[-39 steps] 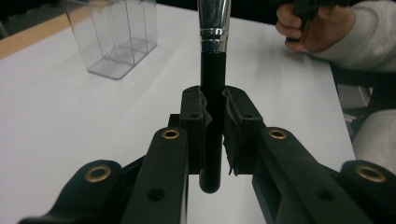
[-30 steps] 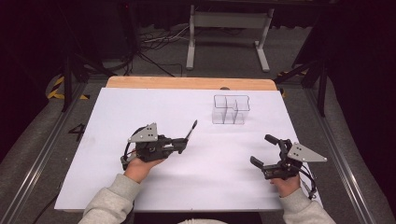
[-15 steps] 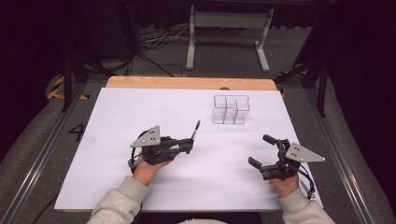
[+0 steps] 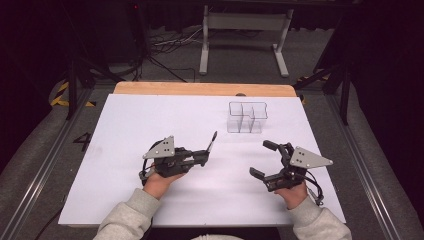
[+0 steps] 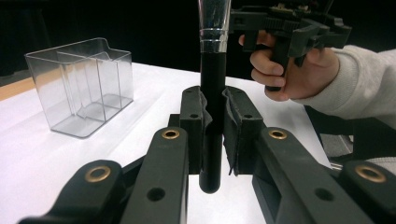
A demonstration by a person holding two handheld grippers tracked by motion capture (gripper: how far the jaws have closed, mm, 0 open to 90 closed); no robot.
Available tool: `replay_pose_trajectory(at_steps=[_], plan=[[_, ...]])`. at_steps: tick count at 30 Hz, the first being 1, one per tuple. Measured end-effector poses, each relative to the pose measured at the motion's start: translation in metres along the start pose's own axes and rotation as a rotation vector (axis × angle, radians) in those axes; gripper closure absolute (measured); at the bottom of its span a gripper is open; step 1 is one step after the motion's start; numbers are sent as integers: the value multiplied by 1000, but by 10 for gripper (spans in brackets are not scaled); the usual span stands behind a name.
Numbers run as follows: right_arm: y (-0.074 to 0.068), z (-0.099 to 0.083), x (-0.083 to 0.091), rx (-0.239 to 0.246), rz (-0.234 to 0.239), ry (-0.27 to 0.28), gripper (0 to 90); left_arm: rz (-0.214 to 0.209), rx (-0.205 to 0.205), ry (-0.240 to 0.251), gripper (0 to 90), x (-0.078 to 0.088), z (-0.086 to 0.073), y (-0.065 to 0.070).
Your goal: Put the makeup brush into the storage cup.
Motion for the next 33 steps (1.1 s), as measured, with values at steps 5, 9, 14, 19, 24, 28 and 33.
replay_pose_trajectory(at_steps=[5, 9, 14, 19, 24, 28, 33], plan=[[-7, 3, -16, 7, 33, -25, 23, -5, -3, -8, 793, -1, -1, 0], [-9, 5, -23, 3, 50, -30, 24, -6, -1, -5, 793, -1, -1, 0], [-14, 12, -31, 15, 73, -34, 25, -6, -5, -11, 793, -2, -2, 0], [-18, 17, -41, 12, 88, -44, 29, -6, -1, -11, 793, -3, -2, 0], [-23, 22, -51, 16, 109, -43, 32, -4, 1, -9, 793, -3, -2, 0], [-28, 25, -59, 13, 125, -45, 36, -5, -2, -12, 793, -4, -2, 0], [-34, 28, -70, 23, 132, -44, 69, -7, -4, -16, 793, -5, -2, 0]])
Point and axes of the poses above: each handheld gripper's, and its own axes: x roughly backward along the jaws, z roughly out of its top, y roughly to its right, the point moved 10 cm from there along -x, roughly forward along the jaws, and after that the axes turned 2 degrees about -x, right-handed, at the moved point
